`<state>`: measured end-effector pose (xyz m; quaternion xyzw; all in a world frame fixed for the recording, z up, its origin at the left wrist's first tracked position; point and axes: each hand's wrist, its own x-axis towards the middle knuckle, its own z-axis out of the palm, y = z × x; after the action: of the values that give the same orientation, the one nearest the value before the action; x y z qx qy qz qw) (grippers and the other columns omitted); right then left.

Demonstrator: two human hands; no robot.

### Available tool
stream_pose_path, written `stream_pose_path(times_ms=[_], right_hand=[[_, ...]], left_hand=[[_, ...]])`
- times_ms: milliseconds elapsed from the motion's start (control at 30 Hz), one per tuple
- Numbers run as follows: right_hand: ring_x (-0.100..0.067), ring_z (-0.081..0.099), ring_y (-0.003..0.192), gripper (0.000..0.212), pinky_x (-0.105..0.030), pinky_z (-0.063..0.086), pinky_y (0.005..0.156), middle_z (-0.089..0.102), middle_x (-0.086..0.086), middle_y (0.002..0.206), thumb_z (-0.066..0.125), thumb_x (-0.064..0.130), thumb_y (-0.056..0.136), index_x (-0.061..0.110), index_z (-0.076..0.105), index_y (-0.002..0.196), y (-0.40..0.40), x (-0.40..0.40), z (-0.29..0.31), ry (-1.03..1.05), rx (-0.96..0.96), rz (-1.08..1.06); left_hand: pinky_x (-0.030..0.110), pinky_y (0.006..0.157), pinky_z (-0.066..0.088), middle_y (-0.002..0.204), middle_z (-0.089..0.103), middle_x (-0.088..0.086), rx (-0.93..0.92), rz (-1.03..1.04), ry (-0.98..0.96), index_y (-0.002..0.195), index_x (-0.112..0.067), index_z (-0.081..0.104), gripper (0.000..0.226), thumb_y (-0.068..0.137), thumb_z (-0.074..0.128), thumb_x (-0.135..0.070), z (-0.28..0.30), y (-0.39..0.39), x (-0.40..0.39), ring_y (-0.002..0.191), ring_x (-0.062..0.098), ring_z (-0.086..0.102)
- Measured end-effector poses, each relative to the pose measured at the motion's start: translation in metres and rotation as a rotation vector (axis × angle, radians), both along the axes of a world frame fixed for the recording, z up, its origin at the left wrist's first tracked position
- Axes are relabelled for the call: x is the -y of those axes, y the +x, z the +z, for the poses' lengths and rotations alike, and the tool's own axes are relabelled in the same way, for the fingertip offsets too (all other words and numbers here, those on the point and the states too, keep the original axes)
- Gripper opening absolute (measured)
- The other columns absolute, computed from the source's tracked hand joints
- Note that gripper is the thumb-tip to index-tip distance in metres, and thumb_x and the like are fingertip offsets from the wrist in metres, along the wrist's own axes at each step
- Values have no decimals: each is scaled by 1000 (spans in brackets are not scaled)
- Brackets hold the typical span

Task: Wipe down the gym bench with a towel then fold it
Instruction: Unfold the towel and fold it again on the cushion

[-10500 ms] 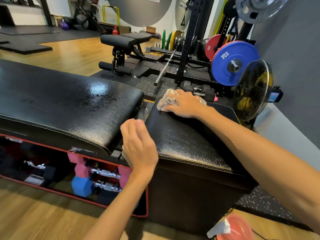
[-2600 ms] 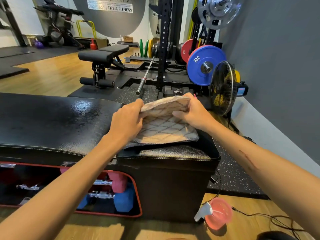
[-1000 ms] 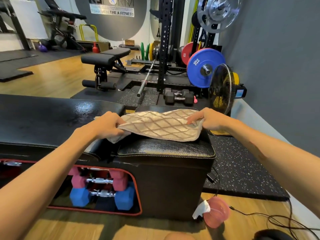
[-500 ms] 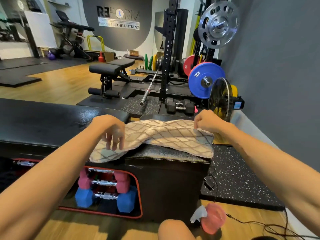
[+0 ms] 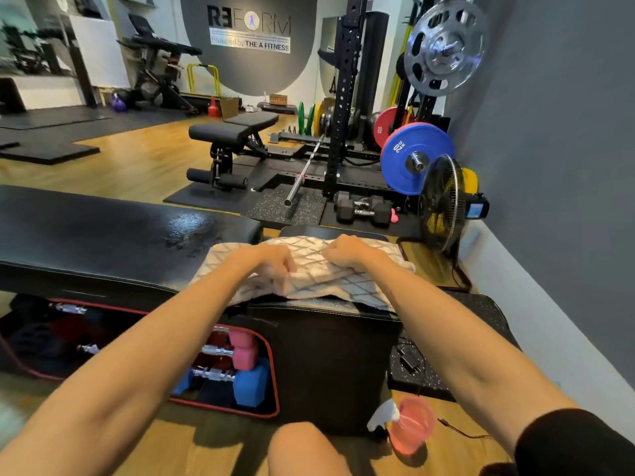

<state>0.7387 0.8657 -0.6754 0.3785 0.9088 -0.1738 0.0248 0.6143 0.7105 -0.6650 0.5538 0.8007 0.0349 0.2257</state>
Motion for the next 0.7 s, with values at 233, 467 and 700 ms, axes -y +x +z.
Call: stream_pose_path(times_ms=[233,467,700], right_hand=[[-37,8,151,72,-64,8,117,9,-9,166,25,66,95,32,17,157,1,15,-22,74,148,75],[-34,-10,152,126,-62,3,120,-14,-4,166,46,96,62,36,-12,156,20,3,-23,-61,283,72],[-39,-7,152,116,-61,5,120,-18,-5,165,28,98,67,35,-14,156,28,-15,-18,-38,423,-50]], left_hand=[[33,71,52,81,73,11,156,228,97,75,-10,70,53,92,50,-57,-1,-12,5,72,24,68],[43,113,28,155,32,13,-21,243,132,148,-16,33,76,90,39,-65,-53,-10,-23,139,33,32],[60,116,3,161,-16,1,29,284,121,153,-38,-1,73,91,23,-71,-79,-5,-44,146,39,-14]])
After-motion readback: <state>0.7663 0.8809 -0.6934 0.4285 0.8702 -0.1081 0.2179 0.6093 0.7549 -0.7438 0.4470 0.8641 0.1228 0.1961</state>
